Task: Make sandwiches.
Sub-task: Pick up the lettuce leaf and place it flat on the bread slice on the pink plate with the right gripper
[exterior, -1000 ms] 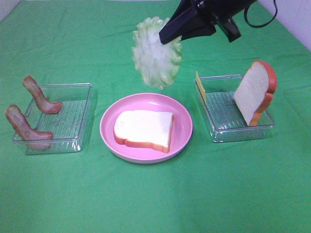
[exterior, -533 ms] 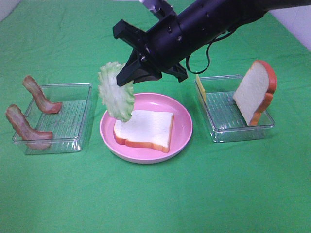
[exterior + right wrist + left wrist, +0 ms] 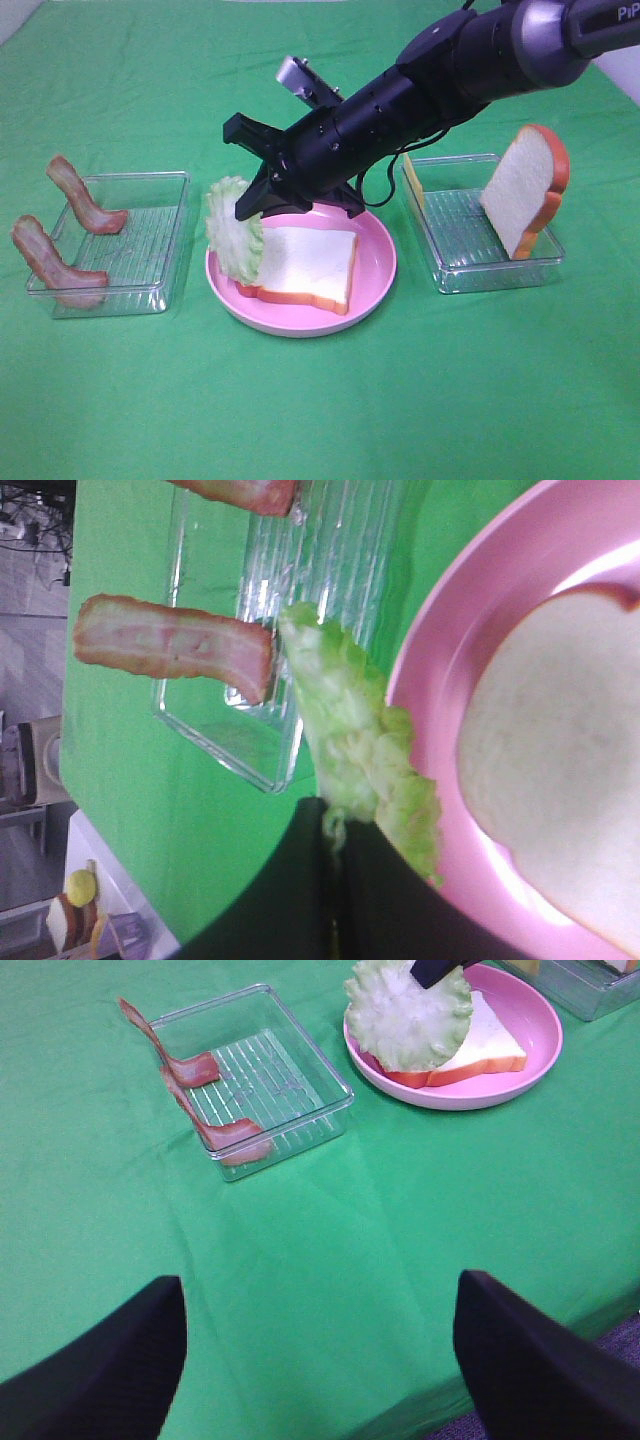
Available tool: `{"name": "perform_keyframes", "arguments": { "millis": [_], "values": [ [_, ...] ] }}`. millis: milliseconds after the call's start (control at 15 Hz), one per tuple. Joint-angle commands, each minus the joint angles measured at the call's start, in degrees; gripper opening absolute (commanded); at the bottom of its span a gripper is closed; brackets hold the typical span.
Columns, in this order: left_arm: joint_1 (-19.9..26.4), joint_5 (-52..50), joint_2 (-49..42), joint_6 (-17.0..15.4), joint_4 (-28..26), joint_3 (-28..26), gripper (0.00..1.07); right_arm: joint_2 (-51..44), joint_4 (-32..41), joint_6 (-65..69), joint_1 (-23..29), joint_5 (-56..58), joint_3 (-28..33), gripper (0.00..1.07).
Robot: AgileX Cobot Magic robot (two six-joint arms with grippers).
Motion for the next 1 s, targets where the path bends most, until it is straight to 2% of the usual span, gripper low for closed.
{"name": "perform_keyframes", "arguments": {
  "millis": [67, 267, 467, 533, 600, 733, 800, 1000],
  "values": [
    [-0.34, -0.63, -0.34, 0.06, -0.34, 0.06, 0.71, -1.38, -6.13, 5.79, -1.89, -0.74, -0.11, 0.0],
    [-0.34, -0.63, -0.34, 0.06, -0.34, 0.06, 0.71, -1.43, -15.07, 12.26, -2.69, 0.17, -0.11, 0.0],
    [-0.34, -0.63, -0.34, 0.06, -0.34, 0.06, 0.71, -1.38, -16.39, 13.06, -2.64, 0.17, -0.11, 0.0],
    [-0.34, -0.63, -0.34, 0.06, -0.34, 0.06, 0.71, -1.38, -16.44, 13.06, -2.64, 0.06, -0.11, 0.08],
    [-0.34, -0.63, -0.34, 0.06, -0.34, 0.06, 0.71, -1.38, -16.62, 13.01, -2.64, -0.06, -0.11, 0.22],
    [-0.34, -0.63, -0.34, 0.06, -0.34, 0.06, 0.71, -1.43, -17.82, 13.01, -2.64, -0.74, -0.11, 0.57],
    [-0.34, -0.63, -0.34, 0.06, -0.34, 0.06, 0.71, -1.49, -19.37, 13.01, -2.64, -1.26, -0.11, 0.67],
    [-0.34, -0.63, -0.34, 0.06, -0.34, 0.06, 0.71, -2.01, -23.72, 13.06, -2.64, -1.66, -0.17, 0.68]
  ]
}}
